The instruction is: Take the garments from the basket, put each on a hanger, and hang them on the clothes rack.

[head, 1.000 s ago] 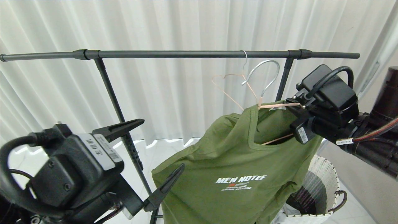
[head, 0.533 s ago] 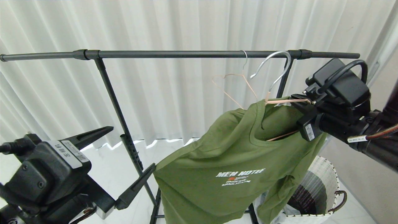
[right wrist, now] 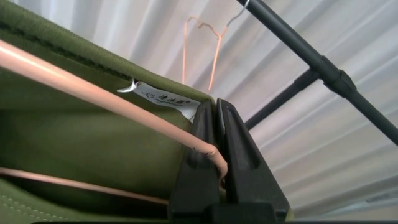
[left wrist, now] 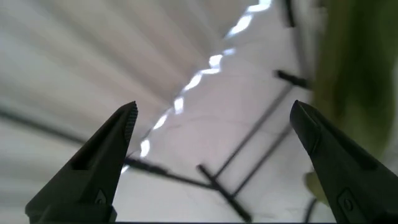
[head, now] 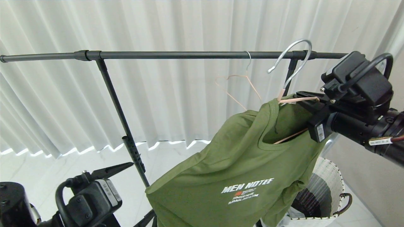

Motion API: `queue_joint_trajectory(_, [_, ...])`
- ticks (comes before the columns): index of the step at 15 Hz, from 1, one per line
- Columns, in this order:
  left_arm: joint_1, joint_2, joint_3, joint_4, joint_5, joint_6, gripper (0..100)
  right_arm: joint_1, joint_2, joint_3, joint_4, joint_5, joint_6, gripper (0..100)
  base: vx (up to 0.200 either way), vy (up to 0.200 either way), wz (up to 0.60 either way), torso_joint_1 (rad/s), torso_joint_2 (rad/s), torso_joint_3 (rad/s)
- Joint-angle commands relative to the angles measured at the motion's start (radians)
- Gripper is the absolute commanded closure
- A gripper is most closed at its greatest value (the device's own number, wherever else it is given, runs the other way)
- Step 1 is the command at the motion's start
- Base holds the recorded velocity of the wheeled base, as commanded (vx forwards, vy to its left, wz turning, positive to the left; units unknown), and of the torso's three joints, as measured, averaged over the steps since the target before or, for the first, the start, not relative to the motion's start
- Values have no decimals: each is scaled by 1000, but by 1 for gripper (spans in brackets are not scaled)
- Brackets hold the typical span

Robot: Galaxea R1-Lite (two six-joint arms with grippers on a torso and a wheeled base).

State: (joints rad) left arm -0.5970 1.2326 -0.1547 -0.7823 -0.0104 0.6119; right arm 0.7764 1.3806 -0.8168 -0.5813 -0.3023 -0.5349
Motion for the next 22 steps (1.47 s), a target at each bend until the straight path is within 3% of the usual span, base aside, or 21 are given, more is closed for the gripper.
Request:
queue_joint_trajectory(1, [-6, 94, 4, -2, -42, -1, 0, 23, -14, 5, -2, 2, 1, 100, 0, 0, 0, 0, 0, 0])
queue_joint_trajectory(4, [-23, 146, -32, -17, -59, -1, 0, 44, -17, 7, -2, 2, 1, 100, 0, 0, 0, 0, 0, 0])
queue_joint_trajectory(8, [-40, 150, -23, -28, -186, -17, 0, 46, -12, 4, -3, 2, 4, 100, 0, 0, 0, 0, 0, 0])
queue_joint_trajectory(10, [-43, 162, -40, -28, -195, -29, 0, 52, -12, 2, -3, 2, 6, 100, 0, 0, 0, 0, 0, 0])
queue_joint_trajectory(13, [-95, 182, -92, -38, -195, -159, 0, 83, -14, 2, -5, 0, 7, 100, 0, 0, 0, 0, 0, 0])
queue_joint_trajectory(16, [-102, 205, -74, -92, -195, -179, 0, 84, -15, 1, -5, 0, 6, 100, 0, 0, 0, 0, 0, 0])
queue_joint_trajectory(17, [-101, 209, -71, -103, -195, -181, 100, 84, -17, 1, -5, 0, 6, 100, 0, 0, 0, 0, 0, 0])
queue_joint_trajectory(22, [-33, 217, -78, -118, -194, -182, 100, 83, -26, 4, -5, -1, 6, 100, 0, 0, 0, 0, 0, 0])
